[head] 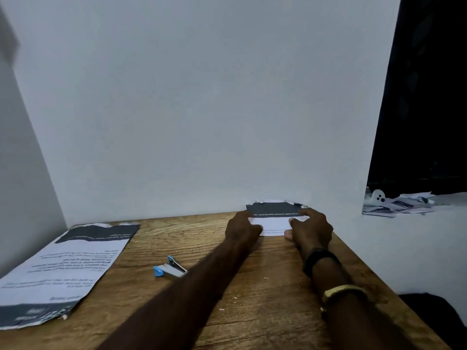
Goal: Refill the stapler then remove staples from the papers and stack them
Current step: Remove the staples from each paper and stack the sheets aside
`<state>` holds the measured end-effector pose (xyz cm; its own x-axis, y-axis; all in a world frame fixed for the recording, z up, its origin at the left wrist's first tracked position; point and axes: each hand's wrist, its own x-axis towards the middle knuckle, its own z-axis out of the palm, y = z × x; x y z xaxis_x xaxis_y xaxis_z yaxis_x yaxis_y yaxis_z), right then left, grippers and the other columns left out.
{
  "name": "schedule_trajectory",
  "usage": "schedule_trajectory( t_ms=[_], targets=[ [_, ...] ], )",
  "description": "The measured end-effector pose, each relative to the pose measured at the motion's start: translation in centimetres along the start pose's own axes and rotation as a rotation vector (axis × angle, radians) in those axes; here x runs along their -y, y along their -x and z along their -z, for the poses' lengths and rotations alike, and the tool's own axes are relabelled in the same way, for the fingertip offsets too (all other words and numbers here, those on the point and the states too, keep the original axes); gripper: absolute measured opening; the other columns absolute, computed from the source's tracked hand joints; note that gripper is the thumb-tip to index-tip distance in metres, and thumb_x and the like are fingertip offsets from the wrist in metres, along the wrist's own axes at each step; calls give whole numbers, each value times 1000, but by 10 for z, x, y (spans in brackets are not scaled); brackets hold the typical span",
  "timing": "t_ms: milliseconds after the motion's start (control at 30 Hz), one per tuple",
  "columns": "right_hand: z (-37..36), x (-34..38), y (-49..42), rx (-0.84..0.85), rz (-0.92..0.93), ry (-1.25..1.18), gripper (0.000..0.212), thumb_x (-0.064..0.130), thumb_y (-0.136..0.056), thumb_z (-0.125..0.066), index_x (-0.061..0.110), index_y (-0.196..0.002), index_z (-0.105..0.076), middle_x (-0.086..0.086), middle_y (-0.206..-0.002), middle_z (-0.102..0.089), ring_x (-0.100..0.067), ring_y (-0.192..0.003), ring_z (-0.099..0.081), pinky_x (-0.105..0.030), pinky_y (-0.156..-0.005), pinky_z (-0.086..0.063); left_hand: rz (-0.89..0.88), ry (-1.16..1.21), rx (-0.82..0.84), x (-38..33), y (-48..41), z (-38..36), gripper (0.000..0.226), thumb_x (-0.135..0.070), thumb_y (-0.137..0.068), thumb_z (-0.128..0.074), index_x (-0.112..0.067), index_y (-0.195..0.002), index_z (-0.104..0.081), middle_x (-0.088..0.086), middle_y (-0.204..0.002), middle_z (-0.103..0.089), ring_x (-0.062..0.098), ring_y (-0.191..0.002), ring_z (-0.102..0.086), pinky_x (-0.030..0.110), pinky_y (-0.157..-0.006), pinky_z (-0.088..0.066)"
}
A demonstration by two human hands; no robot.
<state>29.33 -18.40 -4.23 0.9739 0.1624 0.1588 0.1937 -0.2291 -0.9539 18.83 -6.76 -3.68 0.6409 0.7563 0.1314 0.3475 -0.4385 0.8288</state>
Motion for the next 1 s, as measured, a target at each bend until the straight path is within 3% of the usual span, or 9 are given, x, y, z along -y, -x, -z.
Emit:
schedule_trajectory(
  t_ms=[100,200,300,433,667,767,867,933,1000],
  targets=[
    [0,15,16,23,81,0,24,13,-87,-73,15,-111,-75,-8,-103,-78,-34,-89,-78,-49,-96,-59,-66,43,-64,-3,6,13,42,-20,-87,-70,-16,-129,-64,4,-137,-62,23,-127,-58,26,-103,-42],
    [-1,34,41,89,137,-71,10,12,-88,-73,17,-97,-75,-7,-86,-78,-25,-60,-77,-45,-75,-66,-116,207,-163,-3,20,38,21,-16,-88,-71,-13,-109,-74,4,-111,-75,22,-108,-69,35,-98,-54],
    [-9,55,73,189,213,-142,6,13,-91,-71,17,-94,-75,-6,-80,-78,-21,-55,-75,-39,-60,-66,-130,352,-234,3,38,69,10,-17,-88,-71,-10,-91,-77,5,-90,-78,23,-91,-73,47,-88,-59],
    [-34,80,122,318,345,-153,5,19,-92,-72,20,-89,-76,-1,-72,-75,-16,-52,-74,-35,-53,-63,-124,408,-327,17,60,114,22,-29,-85,-76,-8,-79,-74,9,-80,-77,27,-86,-74,52,-85,-59],
    [-91,105,194,506,413,-169,9,20,-93,-71,18,-90,-78,2,-75,-78,-13,-59,-75,-41,-66,-67,-66,438,-448,59,87,179,14,-21,-90,-70,-9,-85,-77,10,-85,-78,24,-87,-76,52,-90,-59],
    [-116,112,218,578,374,-156,9,19,-92,-70,16,-92,-78,-4,-82,-80,-21,-74,-78,-47,-75,-66,-17,387,-500,80,95,202,14,-20,-85,-71,-19,-73,-77,2,-76,-78,22,-83,-75,43,-83,-61],
    [-142,116,238,657,314,-89,9,18,-86,-70,19,-86,-78,-10,-90,-80,-32,-92,-76,-50,-87,-62,65,260,-559,103,100,224,9,-23,-78,-73,-22,-70,-78,-7,-69,-76,12,-77,-72,28,-70,-51],
    [-158,114,249,683,295,-3,10,19,-83,-69,21,-86,-78,-10,-97,-80,-33,-100,-74,-43,-91,-60,124,249,-582,119,102,235,6,-17,-77,-76,-22,-74,-76,-11,-74,-74,11,-81,-70,27,-76,-49],
    [-174,109,259,699,302,108,18,23,-83,-71,21,-99,-78,-6,-113,-77,-30,-111,-70,-33,-93,-56,181,275,-607,132,101,246,12,-11,-79,-75,-22,-83,-74,-10,-80,-72,16,-90,-70,27,-83,-48]
  ],
)
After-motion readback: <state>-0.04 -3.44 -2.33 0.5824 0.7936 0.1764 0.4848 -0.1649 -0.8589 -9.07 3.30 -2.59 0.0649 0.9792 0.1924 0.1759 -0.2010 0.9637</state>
